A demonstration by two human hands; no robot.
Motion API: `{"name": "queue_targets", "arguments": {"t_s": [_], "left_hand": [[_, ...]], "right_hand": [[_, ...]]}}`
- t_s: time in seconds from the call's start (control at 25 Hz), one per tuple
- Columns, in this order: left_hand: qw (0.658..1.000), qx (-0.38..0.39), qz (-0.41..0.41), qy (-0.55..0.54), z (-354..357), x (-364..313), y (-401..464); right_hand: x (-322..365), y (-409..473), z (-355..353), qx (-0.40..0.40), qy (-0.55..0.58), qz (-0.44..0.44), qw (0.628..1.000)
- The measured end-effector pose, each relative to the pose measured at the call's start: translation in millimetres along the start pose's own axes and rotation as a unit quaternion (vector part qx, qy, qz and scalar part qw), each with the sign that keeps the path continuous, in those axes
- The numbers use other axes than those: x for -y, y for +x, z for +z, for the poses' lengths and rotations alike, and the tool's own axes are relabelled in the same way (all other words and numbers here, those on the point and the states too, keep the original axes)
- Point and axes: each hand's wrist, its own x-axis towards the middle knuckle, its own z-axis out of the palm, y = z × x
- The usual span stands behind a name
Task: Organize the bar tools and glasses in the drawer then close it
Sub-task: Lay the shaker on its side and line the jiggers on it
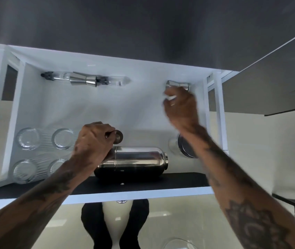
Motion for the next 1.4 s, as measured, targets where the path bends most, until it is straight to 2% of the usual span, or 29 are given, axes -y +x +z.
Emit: {"name": "queue_targets", "arguments": {"t_s": [0.04,0.08,0.12,0.2,0.28,0.36,0.44,0.52,0.6,0.72,0.92,1.0,1.04,1.12,1.16,1.28,1.32,1.4], "left_hand": [[0.999,0.006,-0.023,-0.026,0,1,0],[0.997,0.011,-0.049,-0.064,0,2,-1],[0.993,0.014,-0.071,-0.098,1,4,-3],[0.992,0.018,-0.072,-0.107,0,7,-7],[0.995,0.026,-0.053,-0.086,-3,7,-9],[0.995,0.04,-0.04,-0.078,-4,7,-8],[0.994,0.046,-0.038,-0.087,-6,8,-7],[0.995,0.049,-0.031,-0.08,-9,9,-8],[0.997,0.051,-0.02,-0.051,-14,11,-9],[0.996,0.063,-0.022,-0.055,-17,14,-9],[0.997,0.065,-0.021,-0.039,-17,10,-7],[0.996,0.074,-0.032,-0.042,-20,8,-7],[0.997,0.078,-0.017,-0.019,-24,5,-9],[0.995,0.043,0.063,0.063,-38,-4,-10],[0.992,-0.005,0.1,0.075,-51,-8,-5],[0.969,-0.164,0.151,0.109,-101,1,48],[0.964,-0.171,0.148,0.142,-114,9,72],[0.956,-0.103,0.144,0.232,-122,27,114]], "right_hand": [[-17,13,-15,-0.031,-0.086,0.031,0.995],[-33,22,-26,-0.014,-0.179,0.062,0.982],[-47,26,-31,0.033,-0.248,0.076,0.965],[-62,24,-26,0.121,-0.286,0.049,0.949],[-66,21,-22,0.145,-0.262,0.008,0.954],[-65,24,-25,0.128,-0.222,-0.003,0.966],[-55,20,-30,0.104,-0.163,0.002,0.981],[-32,5,-31,0.093,-0.051,0.031,0.994],[-2,-18,-18,0.134,0.037,0.065,0.988],[30,-51,19,0.226,-0.023,0.016,0.974],[47,-65,42,0.218,-0.116,0.015,0.969],[49,-65,39,0.245,-0.122,0.003,0.962],[49,-65,36,0.268,-0.118,0.003,0.956],[47,-61,25,0.289,-0.085,0.025,0.953],[43,-56,18,0.271,-0.066,0.028,0.96],[28,-17,6,0.118,-0.107,-0.02,0.987],[23,0,5,0.086,-0.137,-0.035,0.986],[18,32,11,0.088,-0.166,-0.06,0.98]]}}
